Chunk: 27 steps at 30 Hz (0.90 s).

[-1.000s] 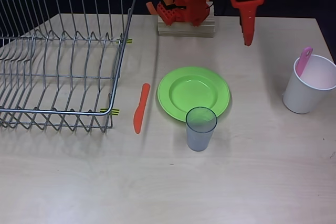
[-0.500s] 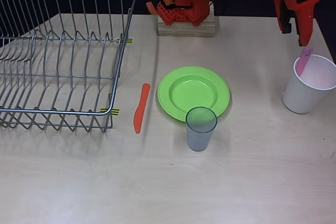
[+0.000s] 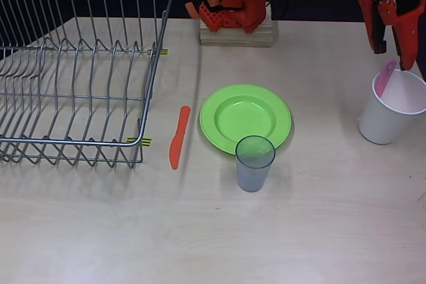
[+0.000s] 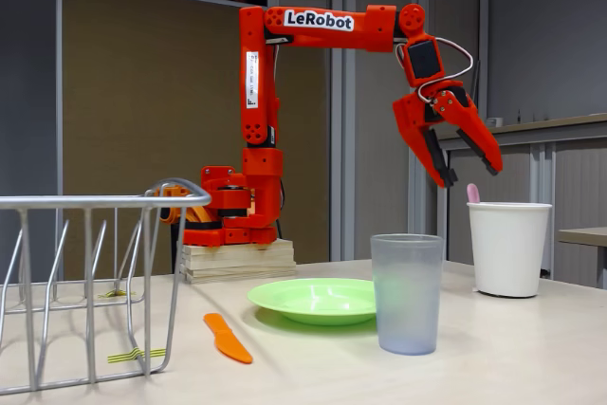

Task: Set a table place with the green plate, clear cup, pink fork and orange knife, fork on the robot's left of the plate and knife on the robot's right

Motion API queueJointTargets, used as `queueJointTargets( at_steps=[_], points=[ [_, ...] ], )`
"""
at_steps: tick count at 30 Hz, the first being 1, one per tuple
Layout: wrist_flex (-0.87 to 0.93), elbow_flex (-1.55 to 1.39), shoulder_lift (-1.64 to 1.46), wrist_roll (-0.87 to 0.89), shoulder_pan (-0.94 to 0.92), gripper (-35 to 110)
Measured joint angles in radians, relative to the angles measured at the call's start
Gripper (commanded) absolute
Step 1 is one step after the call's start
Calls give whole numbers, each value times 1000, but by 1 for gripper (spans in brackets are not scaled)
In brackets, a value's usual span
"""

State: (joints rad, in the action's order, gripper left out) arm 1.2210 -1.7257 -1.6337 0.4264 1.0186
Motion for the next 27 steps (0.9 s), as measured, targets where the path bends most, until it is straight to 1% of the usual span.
queueJointTargets(
  at_steps=[22, 27],
  points=[
    [-110, -18, 37, -61, -17, 0],
    [-127, -18, 37, -66, -31, 0]
  ],
)
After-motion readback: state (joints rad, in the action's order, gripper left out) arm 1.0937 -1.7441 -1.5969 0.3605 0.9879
